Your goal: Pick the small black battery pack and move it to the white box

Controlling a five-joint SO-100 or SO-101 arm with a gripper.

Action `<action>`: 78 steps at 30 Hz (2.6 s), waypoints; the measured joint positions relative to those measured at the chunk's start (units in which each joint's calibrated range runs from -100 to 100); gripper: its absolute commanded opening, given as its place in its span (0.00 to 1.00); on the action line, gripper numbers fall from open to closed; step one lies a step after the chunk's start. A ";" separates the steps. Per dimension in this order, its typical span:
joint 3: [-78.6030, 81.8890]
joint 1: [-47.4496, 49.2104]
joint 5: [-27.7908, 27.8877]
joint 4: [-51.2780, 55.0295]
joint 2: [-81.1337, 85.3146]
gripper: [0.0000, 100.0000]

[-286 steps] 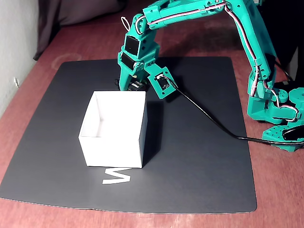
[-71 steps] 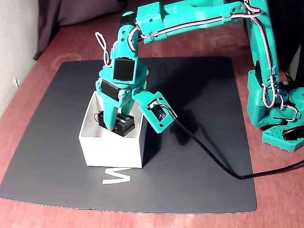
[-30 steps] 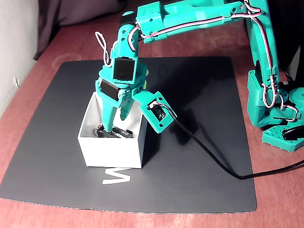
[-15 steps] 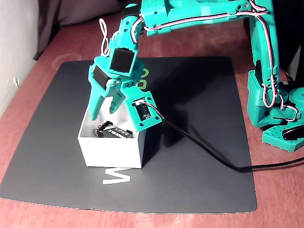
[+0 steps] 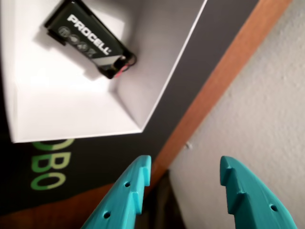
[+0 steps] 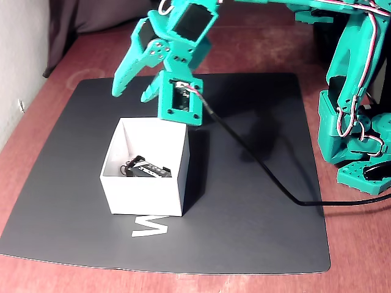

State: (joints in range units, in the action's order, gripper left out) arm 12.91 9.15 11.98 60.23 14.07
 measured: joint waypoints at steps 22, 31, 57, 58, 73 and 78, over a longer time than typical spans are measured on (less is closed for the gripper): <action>45.45 -10.51 -0.37 0.00 43.81 0.07; 59.36 -14.96 -0.89 -0.09 60.42 0.08; 69.91 -14.96 -14.24 15.61 82.20 0.08; 70.82 -14.96 -14.03 15.61 82.80 0.08; 75.45 -14.96 -13.72 14.83 84.83 0.07; 77.64 -14.83 -13.72 14.30 85.08 0.07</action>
State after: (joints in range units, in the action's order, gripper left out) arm 90.55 -5.69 -1.73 74.53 99.15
